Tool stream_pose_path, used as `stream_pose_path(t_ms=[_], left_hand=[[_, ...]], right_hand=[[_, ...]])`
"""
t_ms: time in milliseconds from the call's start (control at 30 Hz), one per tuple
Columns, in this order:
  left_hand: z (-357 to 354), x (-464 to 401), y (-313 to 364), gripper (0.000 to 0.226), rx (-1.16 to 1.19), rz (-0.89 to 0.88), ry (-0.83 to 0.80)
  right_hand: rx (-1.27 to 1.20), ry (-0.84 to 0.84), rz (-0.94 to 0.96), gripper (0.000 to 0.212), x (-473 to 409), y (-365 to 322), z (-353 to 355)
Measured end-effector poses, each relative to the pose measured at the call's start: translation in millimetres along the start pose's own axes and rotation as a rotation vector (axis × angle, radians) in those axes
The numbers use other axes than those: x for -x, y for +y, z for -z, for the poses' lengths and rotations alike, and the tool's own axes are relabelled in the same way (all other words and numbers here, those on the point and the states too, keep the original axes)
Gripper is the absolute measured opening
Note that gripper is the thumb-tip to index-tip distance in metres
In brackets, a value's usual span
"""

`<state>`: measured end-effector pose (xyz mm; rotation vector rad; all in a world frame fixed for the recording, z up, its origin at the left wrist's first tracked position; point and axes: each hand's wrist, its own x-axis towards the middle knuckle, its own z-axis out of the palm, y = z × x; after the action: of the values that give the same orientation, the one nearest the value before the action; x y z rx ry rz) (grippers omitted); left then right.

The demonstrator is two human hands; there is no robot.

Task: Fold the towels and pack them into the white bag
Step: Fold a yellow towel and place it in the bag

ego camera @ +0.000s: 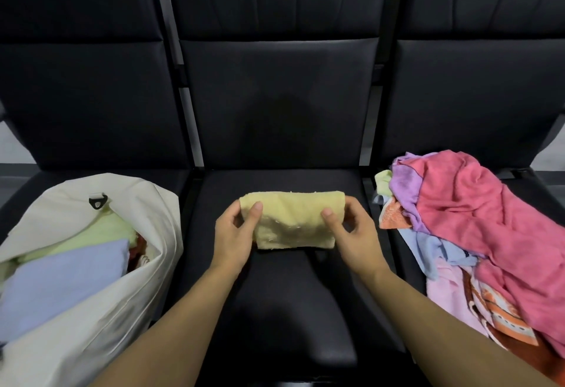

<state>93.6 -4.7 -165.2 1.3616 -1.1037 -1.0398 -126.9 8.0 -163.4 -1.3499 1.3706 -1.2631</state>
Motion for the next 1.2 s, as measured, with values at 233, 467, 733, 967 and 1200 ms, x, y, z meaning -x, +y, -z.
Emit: stream_pose_path(t_ms=[233, 467, 733, 967, 1200], left_hand=[[-5.6, 3.6, -3.6, 0.009, -0.164, -0.039, -0.057], [-2.6, -8.6, -51.2, 0.041, -0.55, 0.32, -0.113], [3.4, -10.3, -69.5, 0.061, -0.817, 0.556, -0.14], [-19.0, 1.0, -79.4, 0.034, -0.596, 0.601, -0.204], [-14.6, -1.4, -60.2, 0.041, -0.567, 0.387, -0.227]], right_hand=[[-0.002, -0.014, -0.056, 0.04, 2.4, 7.8, -7.9], [0.284, 0.022, -0.351, 0.048, -0.7, 45.4, -4.1], [0.581, -0.109, -0.647, 0.037, -6.5, 74.9, -2.4], [0.408, -0.146, -0.702, 0.033, -6.8, 77.2, -15.8], [0.383, -0.159, -0.456, 0.023, -5.6, 50.8, -16.8]])
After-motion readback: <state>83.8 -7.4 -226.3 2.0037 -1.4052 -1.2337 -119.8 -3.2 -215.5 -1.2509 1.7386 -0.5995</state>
